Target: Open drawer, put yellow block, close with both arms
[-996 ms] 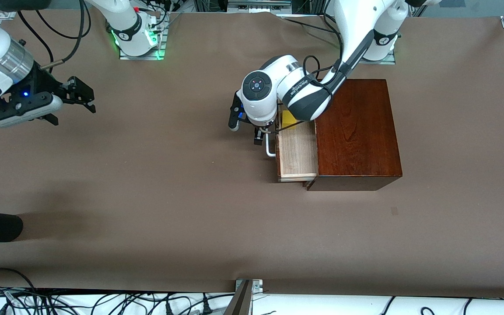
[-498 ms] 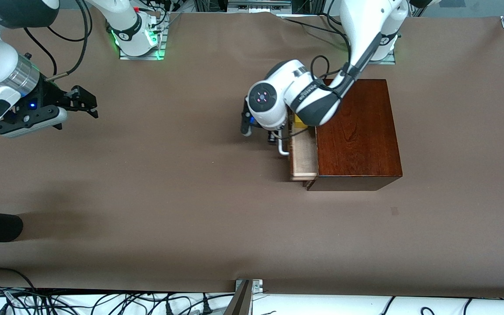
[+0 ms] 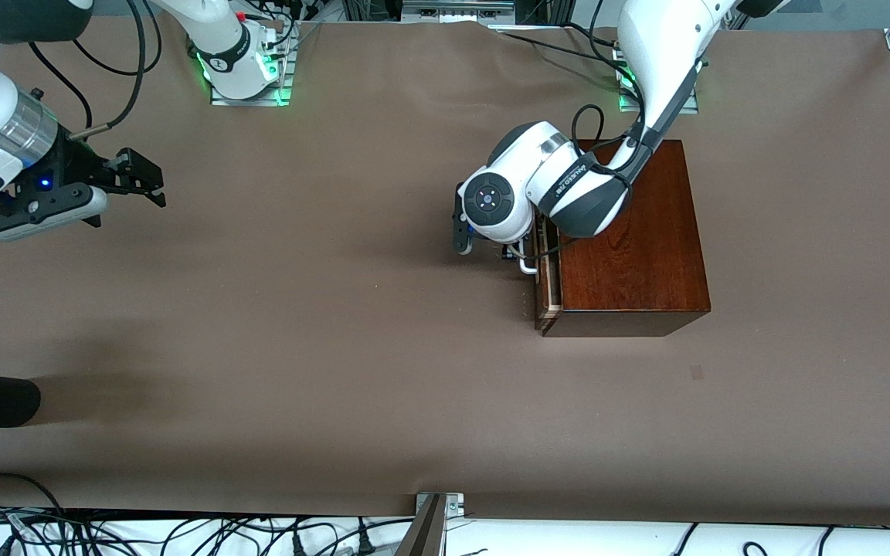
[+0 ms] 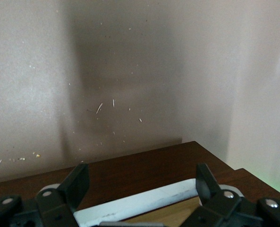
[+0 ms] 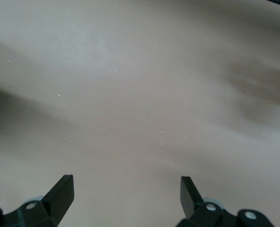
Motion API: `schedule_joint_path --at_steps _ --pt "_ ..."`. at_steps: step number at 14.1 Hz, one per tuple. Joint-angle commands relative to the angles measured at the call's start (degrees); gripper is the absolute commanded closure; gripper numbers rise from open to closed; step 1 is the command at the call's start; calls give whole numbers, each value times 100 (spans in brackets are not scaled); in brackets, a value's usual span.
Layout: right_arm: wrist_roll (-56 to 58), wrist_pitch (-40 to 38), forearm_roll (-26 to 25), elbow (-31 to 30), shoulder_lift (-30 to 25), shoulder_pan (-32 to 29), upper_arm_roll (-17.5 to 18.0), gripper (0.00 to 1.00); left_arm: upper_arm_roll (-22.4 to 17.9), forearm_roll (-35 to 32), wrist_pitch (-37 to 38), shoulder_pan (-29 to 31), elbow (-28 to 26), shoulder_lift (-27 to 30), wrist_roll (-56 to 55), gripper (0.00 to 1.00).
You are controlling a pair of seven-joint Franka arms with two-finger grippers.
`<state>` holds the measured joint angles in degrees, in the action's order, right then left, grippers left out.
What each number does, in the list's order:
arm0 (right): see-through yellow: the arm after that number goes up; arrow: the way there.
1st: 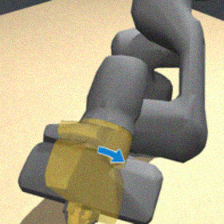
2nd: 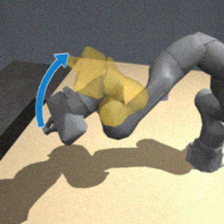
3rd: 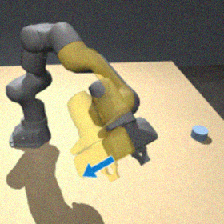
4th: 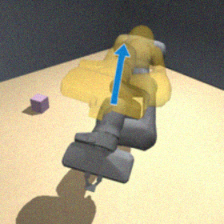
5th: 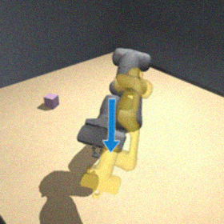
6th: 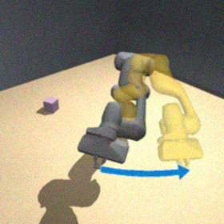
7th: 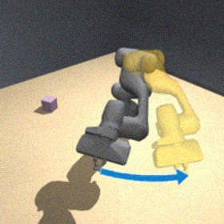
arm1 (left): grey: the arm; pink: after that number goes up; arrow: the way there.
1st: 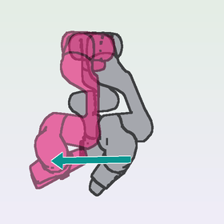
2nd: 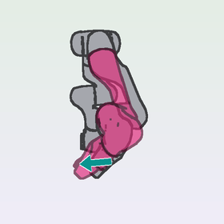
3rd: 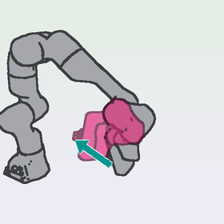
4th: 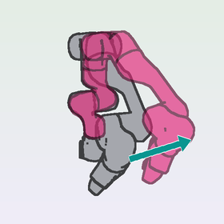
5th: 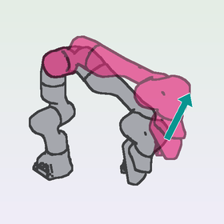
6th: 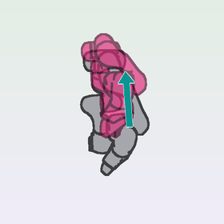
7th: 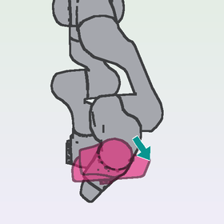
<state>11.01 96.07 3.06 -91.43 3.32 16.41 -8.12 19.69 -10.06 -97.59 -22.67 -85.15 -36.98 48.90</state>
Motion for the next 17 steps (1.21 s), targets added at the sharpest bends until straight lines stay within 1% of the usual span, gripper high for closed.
schedule_joint_path --at_steps 1,6,11,13,15,17 --pt "-116 -123 -69 117 28 21 38 0 -44 -207 170 130 -28 164 216 0" --pt "-73 -185 -78 99 28 29 38 0 -44 -207 433 175 -28 278 216 0" --pt "-37 -185 -78 99 28 56 38 0 -9 -180 451 210 25 436 216 0" --pt "-37 -185 -87 99 28 56 38 0 0 -101 495 262 34 760 207 0" --pt "-37 -193 -78 99 28 73 38 0 35 -75 547 464 43 1173 207 0" --pt "-37 -202 -78 99 28 82 38 0 -18 83 583 649 86 1621 155 0"
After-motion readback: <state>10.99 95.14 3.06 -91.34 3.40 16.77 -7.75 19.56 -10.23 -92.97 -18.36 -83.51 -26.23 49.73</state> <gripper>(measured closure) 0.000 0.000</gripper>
